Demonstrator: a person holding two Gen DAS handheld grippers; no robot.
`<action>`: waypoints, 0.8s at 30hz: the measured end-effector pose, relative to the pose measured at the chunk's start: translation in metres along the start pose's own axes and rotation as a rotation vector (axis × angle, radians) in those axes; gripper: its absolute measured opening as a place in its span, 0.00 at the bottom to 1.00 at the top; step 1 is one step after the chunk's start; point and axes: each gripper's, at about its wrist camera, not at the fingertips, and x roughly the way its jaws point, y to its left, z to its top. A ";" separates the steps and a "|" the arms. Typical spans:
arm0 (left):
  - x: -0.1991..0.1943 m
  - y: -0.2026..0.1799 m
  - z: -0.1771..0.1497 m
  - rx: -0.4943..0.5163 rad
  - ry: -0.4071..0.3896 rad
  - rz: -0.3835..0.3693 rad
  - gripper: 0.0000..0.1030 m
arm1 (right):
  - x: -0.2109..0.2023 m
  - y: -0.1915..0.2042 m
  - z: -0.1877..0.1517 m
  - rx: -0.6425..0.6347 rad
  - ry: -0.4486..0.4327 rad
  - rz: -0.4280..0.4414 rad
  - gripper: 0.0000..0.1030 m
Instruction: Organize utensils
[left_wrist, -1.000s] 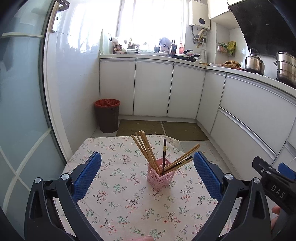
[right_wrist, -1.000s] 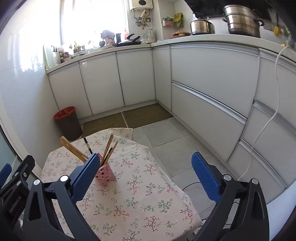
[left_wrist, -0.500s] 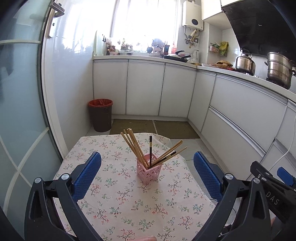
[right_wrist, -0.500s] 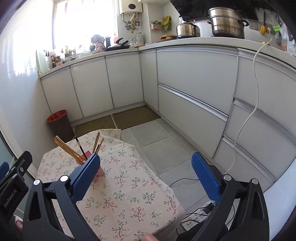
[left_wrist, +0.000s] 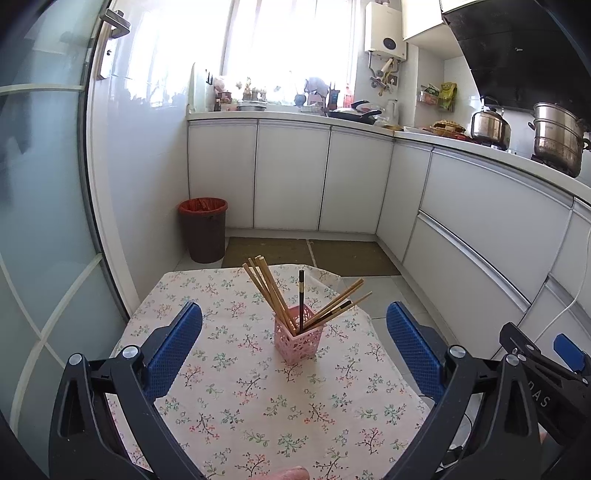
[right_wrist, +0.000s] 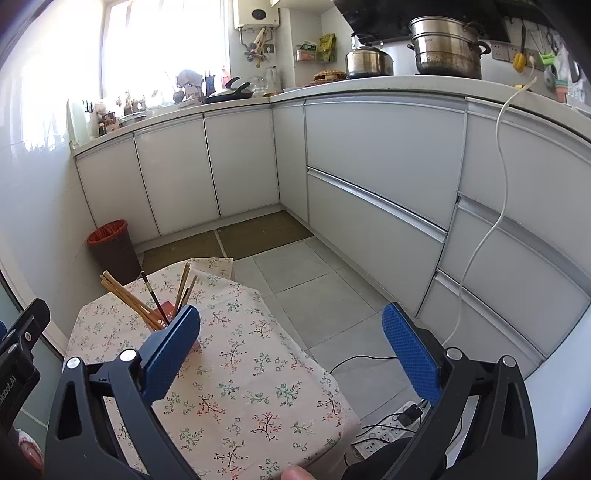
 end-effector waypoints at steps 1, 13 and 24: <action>0.000 0.000 0.000 -0.001 0.001 0.002 0.93 | 0.000 0.001 0.000 -0.002 0.001 0.000 0.93; 0.006 0.000 0.000 -0.002 0.021 0.011 0.93 | 0.002 0.002 -0.002 -0.001 0.009 0.010 0.93; 0.010 -0.004 -0.002 0.008 0.033 0.008 0.93 | 0.003 0.003 -0.003 -0.004 0.016 0.016 0.93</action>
